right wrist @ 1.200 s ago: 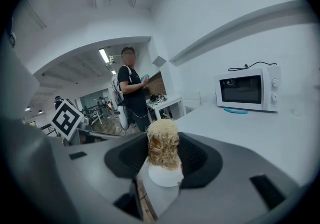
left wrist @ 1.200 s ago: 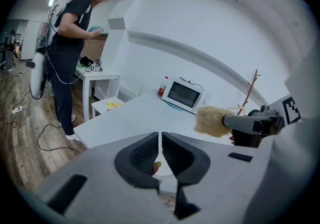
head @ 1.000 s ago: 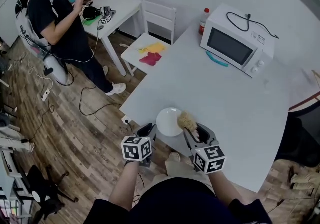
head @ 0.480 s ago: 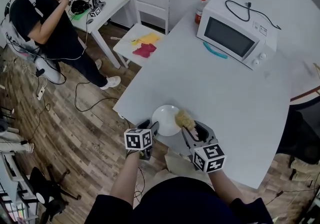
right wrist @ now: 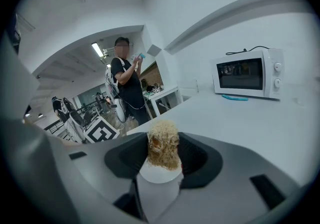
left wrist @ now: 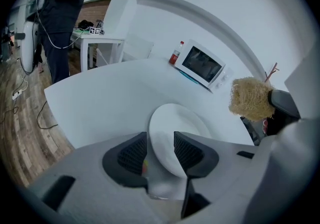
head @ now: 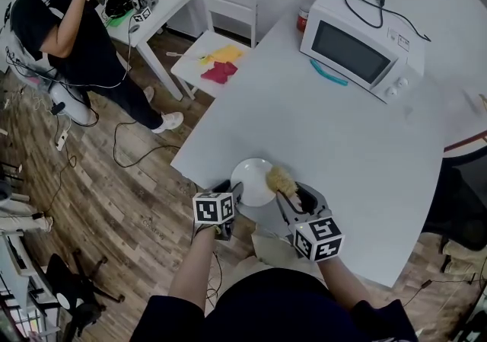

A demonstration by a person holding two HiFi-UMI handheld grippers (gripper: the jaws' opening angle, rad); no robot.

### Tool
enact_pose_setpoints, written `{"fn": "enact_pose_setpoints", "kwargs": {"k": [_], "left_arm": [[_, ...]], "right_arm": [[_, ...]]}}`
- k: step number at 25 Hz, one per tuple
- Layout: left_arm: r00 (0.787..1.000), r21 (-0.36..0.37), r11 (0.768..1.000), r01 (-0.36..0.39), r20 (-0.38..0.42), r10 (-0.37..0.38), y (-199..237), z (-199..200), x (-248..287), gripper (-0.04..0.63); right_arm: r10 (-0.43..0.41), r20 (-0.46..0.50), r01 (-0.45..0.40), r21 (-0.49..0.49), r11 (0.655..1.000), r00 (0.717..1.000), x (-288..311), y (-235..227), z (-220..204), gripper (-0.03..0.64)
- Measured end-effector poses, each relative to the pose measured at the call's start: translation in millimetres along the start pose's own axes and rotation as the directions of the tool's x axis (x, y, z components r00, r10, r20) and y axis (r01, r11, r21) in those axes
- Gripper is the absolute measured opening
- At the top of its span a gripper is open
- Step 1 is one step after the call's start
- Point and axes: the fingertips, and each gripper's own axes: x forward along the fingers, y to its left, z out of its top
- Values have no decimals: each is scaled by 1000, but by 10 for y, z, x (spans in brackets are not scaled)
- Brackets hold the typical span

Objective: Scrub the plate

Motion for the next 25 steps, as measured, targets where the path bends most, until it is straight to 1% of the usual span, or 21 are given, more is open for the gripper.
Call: {"fn": "enact_pose_setpoints", "kwargs": {"k": [1,3,4,8,12,20,25], "left_arm": [[1000,4,1000,-9,-3,9,16,-2,-2,172],[1000,2,1000,-22,-8,22,43,-16,-2,110],[1000,-3,1000,-26,-10,26,47,-21,-1,98],[1000,-24,999,-31,-2,31,27,-16,-17,89],[999,-38,999,-7,41,8,-50,37,-99,71],[993,-11,1000,24,112,-23,-258,217,-326,46],[989,2,999,37,145,-37,-386,260,-419,38]], "right_arm": [[0,2,0,1,1000,1000,1,3,5,179],[0,6,0,2,1000,1000,-3,3,17,179],[-1,8,1,1,1000,1000,-9,-1,22,179],[-6,12,6,0,1000,1000,-50,-25,22,179],[-12,15,12,-5,1000,1000,-85,-44,3,179],[-8,3,8,-50,999,1000,-54,-13,-57,179],[-11,-32,8,-80,997,999,6,-56,-185,179]]}}
